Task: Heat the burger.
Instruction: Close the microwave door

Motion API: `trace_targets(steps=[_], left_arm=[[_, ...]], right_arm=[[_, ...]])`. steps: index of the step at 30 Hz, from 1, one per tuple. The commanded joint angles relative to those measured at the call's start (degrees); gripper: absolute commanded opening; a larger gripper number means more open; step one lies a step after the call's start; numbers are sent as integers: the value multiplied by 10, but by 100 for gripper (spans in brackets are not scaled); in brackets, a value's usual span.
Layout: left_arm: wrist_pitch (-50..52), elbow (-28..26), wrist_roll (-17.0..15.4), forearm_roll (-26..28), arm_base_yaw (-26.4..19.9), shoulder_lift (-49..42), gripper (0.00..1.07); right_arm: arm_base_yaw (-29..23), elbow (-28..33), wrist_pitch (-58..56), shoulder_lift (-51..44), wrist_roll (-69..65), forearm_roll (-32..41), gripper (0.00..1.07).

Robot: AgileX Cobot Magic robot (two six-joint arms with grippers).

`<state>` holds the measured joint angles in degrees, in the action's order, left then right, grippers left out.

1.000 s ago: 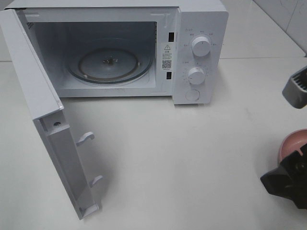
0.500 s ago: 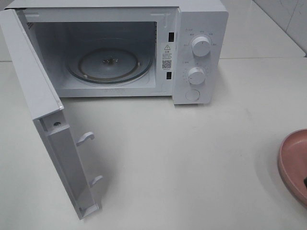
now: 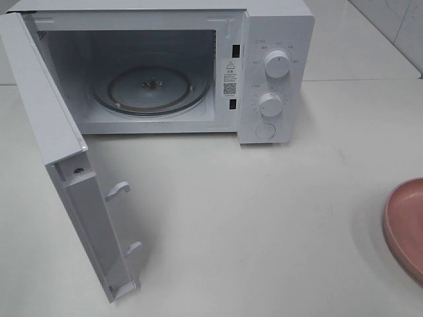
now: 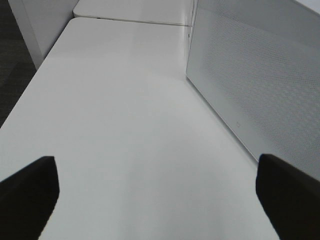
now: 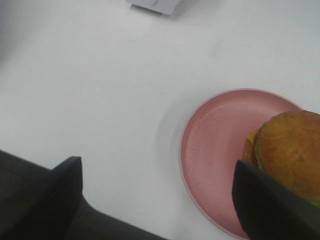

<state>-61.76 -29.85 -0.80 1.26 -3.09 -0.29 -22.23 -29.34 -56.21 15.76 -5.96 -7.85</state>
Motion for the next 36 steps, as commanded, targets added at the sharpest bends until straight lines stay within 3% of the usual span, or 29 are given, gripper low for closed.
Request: trace_targets(steps=[1,6,13,36], left_arm=[[5,2,-2,0,-1,-9,100],[5,2,-2,0,-1,-9,100],[5,2,-2,0,-1,-9,100],[5,2,-2,0,-1,-8,100]], right_arm=[[40,10,11,-47,10,1,76],[109,10,11,-118,10,1,76],[147,10,11,-176,10,1,76],[150,10,11,-175,4,-4,76]])
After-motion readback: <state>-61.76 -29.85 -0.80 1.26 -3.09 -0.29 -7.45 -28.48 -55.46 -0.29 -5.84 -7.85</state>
